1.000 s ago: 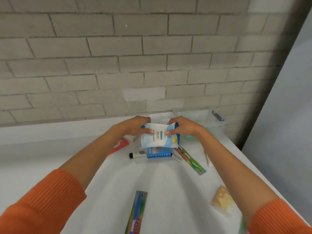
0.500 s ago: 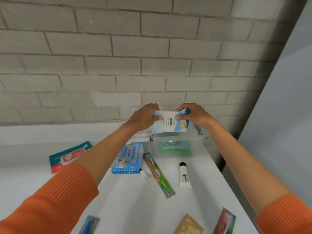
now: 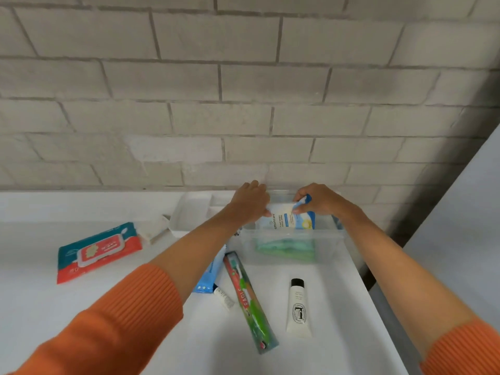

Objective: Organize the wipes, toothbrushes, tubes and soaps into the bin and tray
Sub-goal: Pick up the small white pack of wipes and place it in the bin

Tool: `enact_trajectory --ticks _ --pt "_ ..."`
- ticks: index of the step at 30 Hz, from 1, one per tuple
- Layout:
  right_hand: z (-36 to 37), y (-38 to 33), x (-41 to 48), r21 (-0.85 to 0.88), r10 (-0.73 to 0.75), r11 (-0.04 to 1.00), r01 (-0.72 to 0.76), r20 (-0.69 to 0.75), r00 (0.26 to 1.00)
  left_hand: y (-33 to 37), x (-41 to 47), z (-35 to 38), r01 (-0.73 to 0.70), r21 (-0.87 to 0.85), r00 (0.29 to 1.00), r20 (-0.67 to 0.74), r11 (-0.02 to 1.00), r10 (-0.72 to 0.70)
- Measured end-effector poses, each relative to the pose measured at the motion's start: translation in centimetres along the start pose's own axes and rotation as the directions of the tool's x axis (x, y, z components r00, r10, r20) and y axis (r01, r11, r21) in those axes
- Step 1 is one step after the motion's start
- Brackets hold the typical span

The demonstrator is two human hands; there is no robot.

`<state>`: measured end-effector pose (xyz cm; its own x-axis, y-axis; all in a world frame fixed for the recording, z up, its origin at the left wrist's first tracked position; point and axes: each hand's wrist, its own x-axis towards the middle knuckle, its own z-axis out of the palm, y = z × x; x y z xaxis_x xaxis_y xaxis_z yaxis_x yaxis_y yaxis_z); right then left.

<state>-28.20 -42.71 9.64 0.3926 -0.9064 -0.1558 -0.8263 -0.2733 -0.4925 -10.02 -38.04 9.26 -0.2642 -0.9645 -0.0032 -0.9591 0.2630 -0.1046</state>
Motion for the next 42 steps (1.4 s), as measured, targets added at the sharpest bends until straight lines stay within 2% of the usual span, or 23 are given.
enact_trajectory --ticks 4,7,11,14,20,26,33,38,42 --pt "1.1 1.0 1.9 -0.081 0.039 0.996 -0.031 0.096 0.995 0.1 1.4 1.7 -0.012 0.029 0.998 0.059 1.0 0.01" --pt "1.8 1.7 2.9 -0.115 0.076 0.991 -0.065 0.095 0.993 0.2 2.1 2.7 -0.007 0.036 0.999 0.036 0.999 0.006" --pt "2.4 1.5 3.1 -0.141 0.075 0.987 -0.072 0.013 0.997 0.4 2.0 2.6 -0.009 0.021 0.997 -0.077 1.0 0.01" --pt "2.7 0.9 3.1 -0.076 0.04 0.996 -0.047 -0.089 0.995 0.2 1.2 1.7 -0.027 -0.062 0.977 -0.21 0.998 0.014" --pt "2.8 -4.5 0.8 0.049 -0.116 0.99 0.134 -0.273 0.955 -1.9 -2.7 -1.5 0.008 -0.108 0.94 -0.339 0.994 -0.044" --pt "4.0 -13.3 -2.1 0.076 -0.278 0.942 0.326 -0.366 0.888 -8.0 -9.3 -3.7 0.141 -0.153 0.915 -0.356 0.978 -0.187" --pt "9.0 -22.3 -3.2 0.069 -0.442 0.878 0.473 -0.258 0.859 -15.9 -17.9 -3.2 0.346 -0.196 0.885 -0.258 0.918 -0.388" --pt "14.6 -27.2 -1.8 0.052 -0.462 0.882 0.468 -0.101 0.881 -21.6 -23.3 -1.5 0.461 -0.204 0.865 -0.116 0.864 -0.489" --pt "19.0 -29.2 0.3 0.006 -0.423 0.906 0.423 0.028 0.905 -25.7 -26.1 0.4 0.527 -0.177 0.845 0.005 0.831 -0.535"
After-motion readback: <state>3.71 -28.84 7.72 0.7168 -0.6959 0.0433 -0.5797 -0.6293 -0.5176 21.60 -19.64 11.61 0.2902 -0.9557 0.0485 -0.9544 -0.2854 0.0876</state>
